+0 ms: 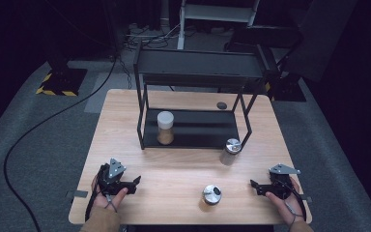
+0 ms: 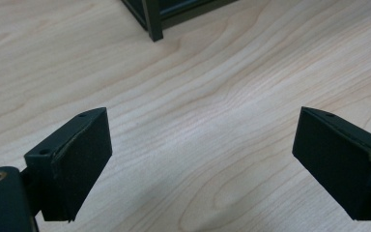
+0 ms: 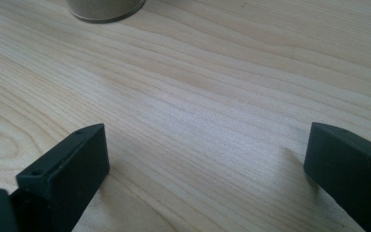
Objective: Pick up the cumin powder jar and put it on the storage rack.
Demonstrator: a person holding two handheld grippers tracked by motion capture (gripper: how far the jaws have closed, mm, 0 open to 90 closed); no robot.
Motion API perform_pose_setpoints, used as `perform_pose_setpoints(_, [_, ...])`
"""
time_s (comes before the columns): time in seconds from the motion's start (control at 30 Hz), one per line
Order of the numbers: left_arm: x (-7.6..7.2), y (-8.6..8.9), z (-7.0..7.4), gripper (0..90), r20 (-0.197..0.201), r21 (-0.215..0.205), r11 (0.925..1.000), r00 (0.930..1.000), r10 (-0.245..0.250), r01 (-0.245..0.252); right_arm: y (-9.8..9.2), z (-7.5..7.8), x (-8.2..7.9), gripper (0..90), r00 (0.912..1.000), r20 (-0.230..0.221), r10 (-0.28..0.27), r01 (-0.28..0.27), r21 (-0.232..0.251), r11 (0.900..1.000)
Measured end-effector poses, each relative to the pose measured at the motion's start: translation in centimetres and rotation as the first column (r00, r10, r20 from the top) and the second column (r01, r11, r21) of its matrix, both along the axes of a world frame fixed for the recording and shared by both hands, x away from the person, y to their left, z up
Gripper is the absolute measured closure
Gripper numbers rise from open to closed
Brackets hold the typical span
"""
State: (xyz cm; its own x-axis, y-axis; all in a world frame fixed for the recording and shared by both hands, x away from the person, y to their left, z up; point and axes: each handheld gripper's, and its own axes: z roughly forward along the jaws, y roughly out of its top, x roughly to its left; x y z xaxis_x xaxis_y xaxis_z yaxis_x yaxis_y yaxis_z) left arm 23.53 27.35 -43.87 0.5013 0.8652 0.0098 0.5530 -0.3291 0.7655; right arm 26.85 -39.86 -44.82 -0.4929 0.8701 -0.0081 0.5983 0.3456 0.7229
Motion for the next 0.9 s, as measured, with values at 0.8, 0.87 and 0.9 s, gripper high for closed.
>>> perform_pose_setpoints(0.8, [1.4, -0.2, -0.9, 4.5, -0.097, 0.028, 0.9994, 0.995, 0.023, -0.021, 0.0, 0.0, 0.0, 2.3, 1.0, 0.0, -0.001, 0.001, 0.001, 1.0])
perform_pose_setpoints(0.87, [1.5, -0.2, -0.9, 3.8, -0.1, 0.032, 0.9993, 0.9948, 0.021, -0.018, 0.0, 0.0, 0.0, 2.3, 1.0, 0.0, -0.001, 0.001, 0.001, 1.0])
perform_pose_setpoints(0.9, [1.5, -0.2, -0.9, 2.9, -0.102, 0.033, 0.9994, 0.9946, 0.018, -0.015, 0.0, 0.0, 0.0, 2.3, 1.0, 0.0, -0.001, 0.001, 0.001, 1.0])
